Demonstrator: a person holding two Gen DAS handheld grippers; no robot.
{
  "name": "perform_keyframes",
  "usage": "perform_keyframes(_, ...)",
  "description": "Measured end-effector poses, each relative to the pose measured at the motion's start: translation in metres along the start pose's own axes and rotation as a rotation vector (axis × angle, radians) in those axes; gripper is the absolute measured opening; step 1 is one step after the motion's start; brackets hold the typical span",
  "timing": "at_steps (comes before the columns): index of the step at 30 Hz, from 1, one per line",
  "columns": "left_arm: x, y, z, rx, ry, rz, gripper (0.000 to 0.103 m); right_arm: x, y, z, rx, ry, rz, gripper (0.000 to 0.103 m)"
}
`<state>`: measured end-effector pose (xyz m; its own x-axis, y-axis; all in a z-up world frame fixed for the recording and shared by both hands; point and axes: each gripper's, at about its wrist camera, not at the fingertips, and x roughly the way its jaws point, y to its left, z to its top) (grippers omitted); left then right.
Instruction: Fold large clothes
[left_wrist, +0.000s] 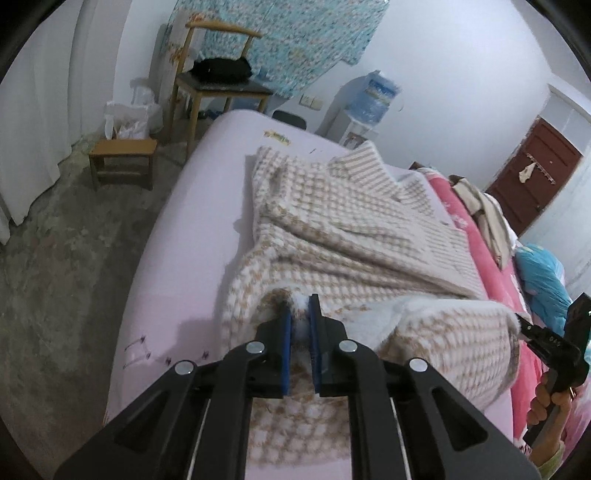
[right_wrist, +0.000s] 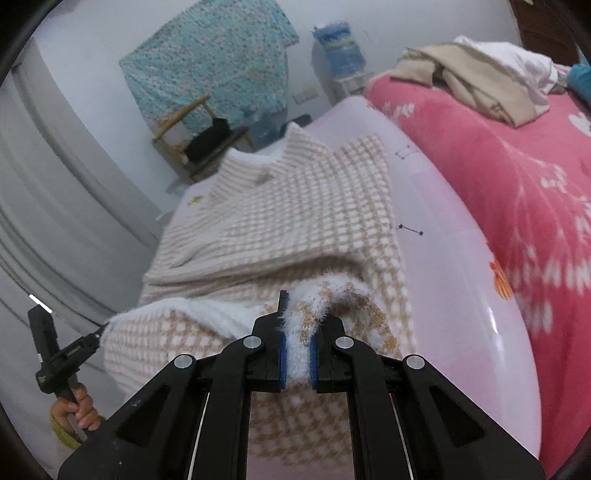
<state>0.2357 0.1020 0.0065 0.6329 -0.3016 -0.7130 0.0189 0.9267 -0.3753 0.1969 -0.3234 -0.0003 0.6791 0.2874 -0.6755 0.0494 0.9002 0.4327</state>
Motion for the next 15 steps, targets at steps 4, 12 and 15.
perform_keyframes(4, 0.023, 0.006, 0.008, -0.038, 0.051, -0.018, 0.031, 0.036, -0.019, 0.003, 0.031, 0.070, -0.029, 0.008)
perform_keyframes(12, -0.019, 0.015, 0.012, -0.064, -0.037, -0.038, 0.065, 0.024, -0.025, 0.001, 0.049, 0.073, 0.004, 0.058)
perform_keyframes(15, -0.037, 0.013, -0.002, -0.045, -0.030, -0.076, 0.065, 0.000, -0.022, -0.001, 0.021, 0.036, -0.031, 0.064)
